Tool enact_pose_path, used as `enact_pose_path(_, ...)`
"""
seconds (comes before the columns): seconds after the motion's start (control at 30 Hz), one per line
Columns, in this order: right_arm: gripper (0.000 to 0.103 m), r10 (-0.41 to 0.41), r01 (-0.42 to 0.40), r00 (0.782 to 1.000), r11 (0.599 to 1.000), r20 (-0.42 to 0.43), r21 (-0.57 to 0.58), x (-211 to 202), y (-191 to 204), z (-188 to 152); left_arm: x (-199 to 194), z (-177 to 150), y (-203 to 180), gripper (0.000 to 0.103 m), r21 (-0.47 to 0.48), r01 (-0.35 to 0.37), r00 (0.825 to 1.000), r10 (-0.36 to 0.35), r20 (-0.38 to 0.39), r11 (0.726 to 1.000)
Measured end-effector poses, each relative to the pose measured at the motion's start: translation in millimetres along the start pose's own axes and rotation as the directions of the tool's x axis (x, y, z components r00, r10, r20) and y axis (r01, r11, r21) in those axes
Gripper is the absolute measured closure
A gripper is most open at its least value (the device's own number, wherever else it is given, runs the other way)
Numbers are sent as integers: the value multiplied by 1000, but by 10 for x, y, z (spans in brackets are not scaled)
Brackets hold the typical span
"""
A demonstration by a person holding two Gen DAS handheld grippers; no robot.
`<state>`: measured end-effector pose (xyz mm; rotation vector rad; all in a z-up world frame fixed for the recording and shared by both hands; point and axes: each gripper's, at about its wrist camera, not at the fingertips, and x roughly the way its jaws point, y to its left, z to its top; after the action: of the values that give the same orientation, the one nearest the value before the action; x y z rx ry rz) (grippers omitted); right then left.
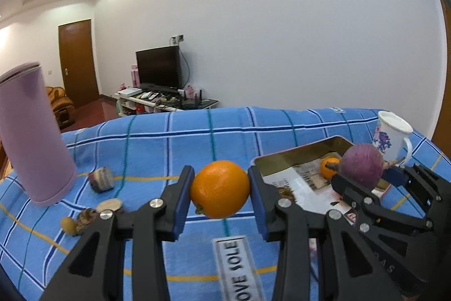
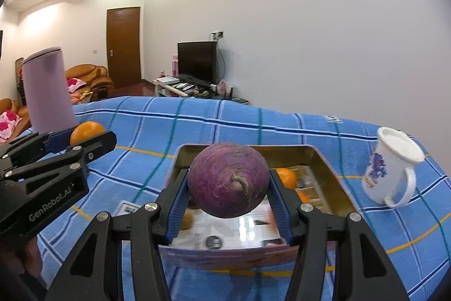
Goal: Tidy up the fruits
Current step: 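Carry the turnip and orange into the pink tin and open both grippers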
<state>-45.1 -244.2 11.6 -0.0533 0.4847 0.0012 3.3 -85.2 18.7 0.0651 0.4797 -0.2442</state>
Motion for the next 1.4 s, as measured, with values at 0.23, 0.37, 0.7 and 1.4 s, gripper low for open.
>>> enact_pose_path(0.23,47,-60,60,998,997,0,53,35,-384,26,182,81,-298,62,18,50,999,-50,-15,999)
enact_pose_path(0.37,47,-111,110,994,991,7,80,54,-617,58,268,105,-464,62,34,71,997,-70,-23,997)
enact_pose_path(0.7,47,-144,146,989,979,-25,139,217,-1047,108,470,10,-830,62,54,130,988,-125,-93,990)
enact_pose_path(1.4,47,-24,35,987,997,-162,66,587,-846,45,606,20,-828,62,48,108,982,-99,-161,993)
